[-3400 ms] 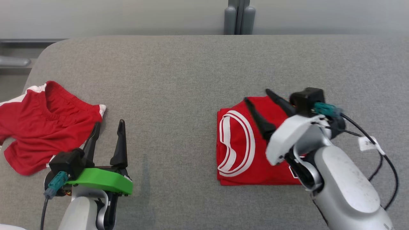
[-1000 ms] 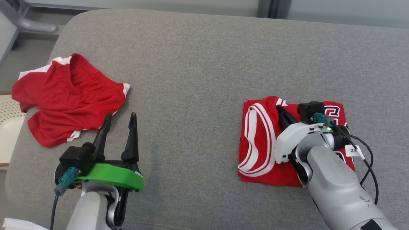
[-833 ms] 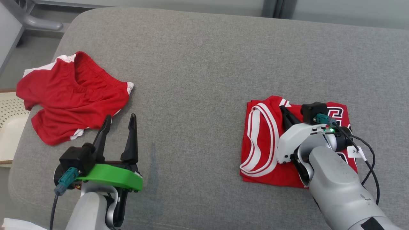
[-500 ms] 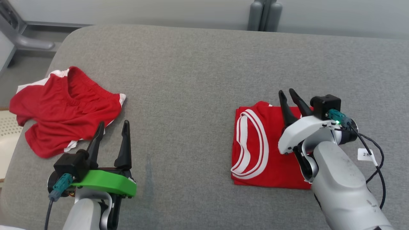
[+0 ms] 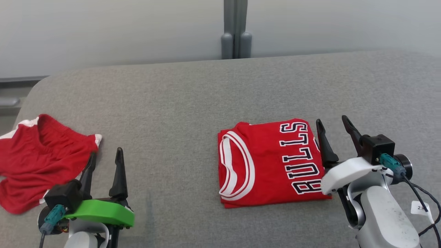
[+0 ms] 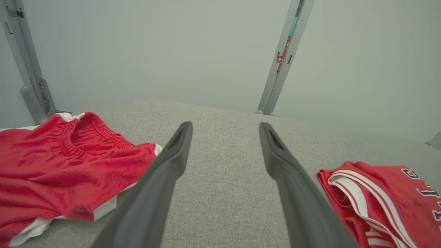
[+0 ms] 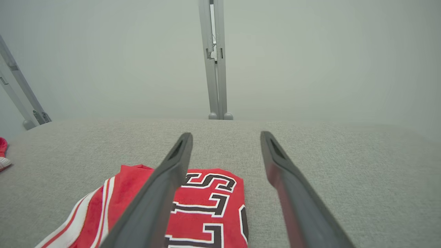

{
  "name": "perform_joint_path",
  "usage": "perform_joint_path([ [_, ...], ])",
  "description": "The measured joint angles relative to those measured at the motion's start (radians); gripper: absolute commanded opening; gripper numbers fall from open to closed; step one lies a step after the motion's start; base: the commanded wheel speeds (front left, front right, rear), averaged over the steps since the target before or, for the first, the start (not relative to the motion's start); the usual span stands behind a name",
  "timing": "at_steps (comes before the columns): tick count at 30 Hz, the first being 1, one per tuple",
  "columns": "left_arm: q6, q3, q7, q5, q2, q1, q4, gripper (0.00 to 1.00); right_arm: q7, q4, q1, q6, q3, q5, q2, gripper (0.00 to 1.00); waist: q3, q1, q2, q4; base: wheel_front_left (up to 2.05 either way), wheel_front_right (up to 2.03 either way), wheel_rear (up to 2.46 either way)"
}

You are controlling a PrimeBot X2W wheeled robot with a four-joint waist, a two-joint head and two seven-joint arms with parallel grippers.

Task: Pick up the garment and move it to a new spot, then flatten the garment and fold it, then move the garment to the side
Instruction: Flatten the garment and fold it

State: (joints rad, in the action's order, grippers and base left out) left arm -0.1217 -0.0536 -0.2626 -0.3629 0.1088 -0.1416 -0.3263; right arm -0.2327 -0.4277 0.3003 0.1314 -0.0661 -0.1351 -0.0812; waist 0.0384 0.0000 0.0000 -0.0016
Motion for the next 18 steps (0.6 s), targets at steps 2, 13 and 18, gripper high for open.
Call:
perform_joint_path([
  [2, 0.0, 0.01, 0.0, 0.002, -0.002, 0.009, 0.005, 1.0, 0.023, 0.038, -0.028, 0.0, 0.002, 0.001, -0.007, 1.0, -0.011, 0.0, 0.0, -0.024, 0.0, 0.0, 0.0],
  [13, -0.001, 0.034, 0.0, 0.012, -0.009, 0.027, 0.005, 1.0, 0.1, 0.164, -0.11, 0.0, 0.019, -0.022, -0.038, 1.0, -0.05, 0.0, 0.0, -0.078, 0.0, 0.0, 0.0],
  [18, -0.001, 0.038, 0.0, 0.013, -0.014, 0.028, -0.013, 1.0, 0.119, 0.183, -0.125, 0.0, 0.012, -0.038, -0.04, 1.0, -0.061, 0.0, 0.0, -0.074, 0.0, 0.0, 0.0],
])
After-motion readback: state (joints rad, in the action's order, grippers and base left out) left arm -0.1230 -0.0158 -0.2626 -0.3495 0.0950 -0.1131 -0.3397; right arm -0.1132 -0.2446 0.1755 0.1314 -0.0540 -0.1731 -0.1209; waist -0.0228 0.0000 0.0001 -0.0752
